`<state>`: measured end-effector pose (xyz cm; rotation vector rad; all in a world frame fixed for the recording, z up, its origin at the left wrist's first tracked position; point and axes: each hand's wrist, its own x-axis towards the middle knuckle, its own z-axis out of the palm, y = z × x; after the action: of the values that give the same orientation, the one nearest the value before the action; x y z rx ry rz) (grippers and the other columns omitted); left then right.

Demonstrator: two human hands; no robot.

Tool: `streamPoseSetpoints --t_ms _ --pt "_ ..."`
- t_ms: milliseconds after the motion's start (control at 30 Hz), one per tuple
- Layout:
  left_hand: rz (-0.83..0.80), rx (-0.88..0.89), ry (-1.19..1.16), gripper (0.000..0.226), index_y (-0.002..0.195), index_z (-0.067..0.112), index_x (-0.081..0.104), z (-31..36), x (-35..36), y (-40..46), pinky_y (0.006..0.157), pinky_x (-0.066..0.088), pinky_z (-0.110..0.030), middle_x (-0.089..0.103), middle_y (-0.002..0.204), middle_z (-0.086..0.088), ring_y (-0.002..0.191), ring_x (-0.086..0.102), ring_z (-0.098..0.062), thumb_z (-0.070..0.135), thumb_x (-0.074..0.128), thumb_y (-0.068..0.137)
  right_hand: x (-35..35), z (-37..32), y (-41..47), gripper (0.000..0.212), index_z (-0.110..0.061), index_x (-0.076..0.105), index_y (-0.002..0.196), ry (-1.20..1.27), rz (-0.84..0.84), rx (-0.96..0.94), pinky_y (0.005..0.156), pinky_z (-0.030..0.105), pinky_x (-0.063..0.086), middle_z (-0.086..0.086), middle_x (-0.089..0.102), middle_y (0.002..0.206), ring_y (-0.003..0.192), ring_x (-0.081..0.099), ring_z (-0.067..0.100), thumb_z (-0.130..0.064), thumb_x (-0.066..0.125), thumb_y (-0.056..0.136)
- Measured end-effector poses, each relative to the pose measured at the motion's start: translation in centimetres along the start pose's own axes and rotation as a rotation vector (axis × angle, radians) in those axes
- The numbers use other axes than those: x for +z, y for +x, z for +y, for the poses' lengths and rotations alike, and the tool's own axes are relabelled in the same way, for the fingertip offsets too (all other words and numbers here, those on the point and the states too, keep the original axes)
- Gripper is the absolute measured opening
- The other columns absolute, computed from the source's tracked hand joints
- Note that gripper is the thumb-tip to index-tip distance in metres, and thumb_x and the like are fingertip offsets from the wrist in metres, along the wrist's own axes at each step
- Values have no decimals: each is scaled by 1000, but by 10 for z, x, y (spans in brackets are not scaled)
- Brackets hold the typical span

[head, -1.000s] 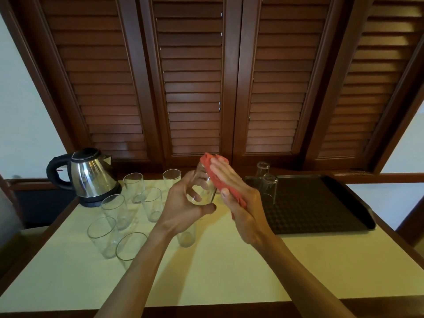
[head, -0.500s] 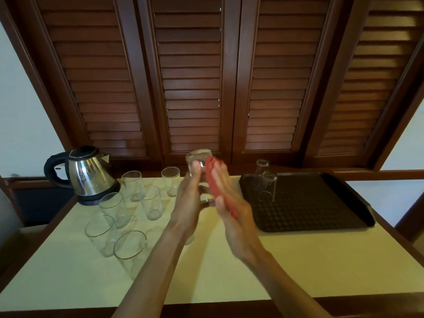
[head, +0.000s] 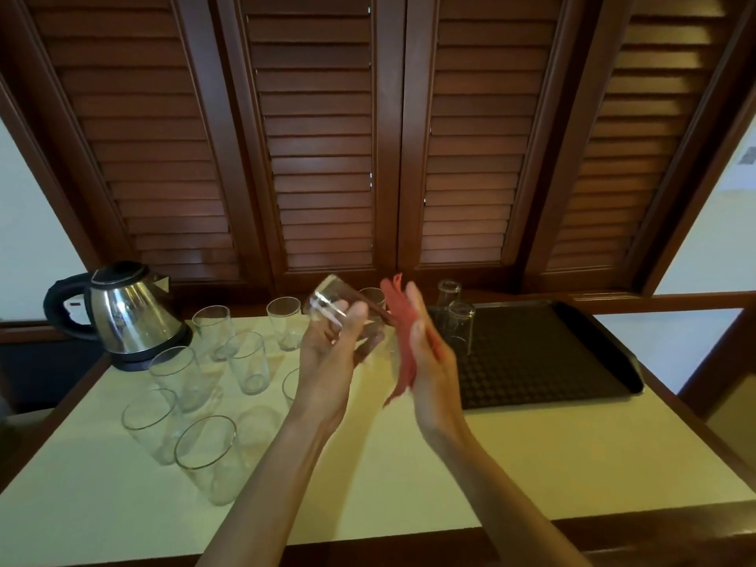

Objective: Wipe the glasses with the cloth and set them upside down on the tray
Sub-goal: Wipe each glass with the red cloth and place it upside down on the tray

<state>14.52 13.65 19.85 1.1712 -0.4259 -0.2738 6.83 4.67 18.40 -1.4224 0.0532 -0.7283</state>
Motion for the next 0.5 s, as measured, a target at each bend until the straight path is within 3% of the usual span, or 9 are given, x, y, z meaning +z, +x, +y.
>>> streamPoseSetpoints --t_ms 133,167,233,333,367,433,500 --pt "-54 85 -53 41 120 -9 62 -1 2 -1 102 59 -42 70 123 -27 114 72 -36 21 71 94 -2 -9 4 46 -19 60 133 256 88 193 100 32 53 3 73 123 120 66 18 -43 43 98" --pt "-35 126 -53 34 119 -4 64 2 2 3 101 59 -41 70 123 -25 115 72 -36 17 73 94 2 -9 -5 44 -17 63 125 308 90 228 91 27 56 3 76 113 112 70 17 -41 44 94" --pt "22 180 -39 44 122 9 60 8 -1 10 93 62 -35 71 121 -15 115 73 -32 16 80 84 9 -10 -23 41 -16 64 117 385 96 284 74 21 57 1 79 97 91 74 10 -40 48 88" --pt "70 238 69 40 116 23 68 6 -10 10 92 62 -36 77 109 -3 109 76 -24 18 82 78 11 -22 -22 39 -16 64 114 444 160 291 69 22 58 1 79 92 84 75 9 -41 52 87" --pt "63 236 84 38 115 23 70 3 -12 7 92 62 -38 78 106 -2 106 76 -24 17 82 80 10 -26 -15 39 -15 65 115 424 197 296 73 27 59 3 79 95 88 76 13 -42 51 91" --pt "27 226 91 45 123 4 66 -1 -9 0 93 61 -40 78 110 -8 107 76 -25 15 80 82 8 -34 -2 42 -14 64 122 356 231 327 81 34 59 6 79 99 93 76 20 -45 45 100" --pt "-4 225 93 57 130 -9 58 -2 -6 -2 96 61 -37 75 117 -16 112 74 -26 13 80 82 5 -35 3 44 -14 65 121 349 257 376 71 28 60 3 80 93 85 77 15 -46 40 105"
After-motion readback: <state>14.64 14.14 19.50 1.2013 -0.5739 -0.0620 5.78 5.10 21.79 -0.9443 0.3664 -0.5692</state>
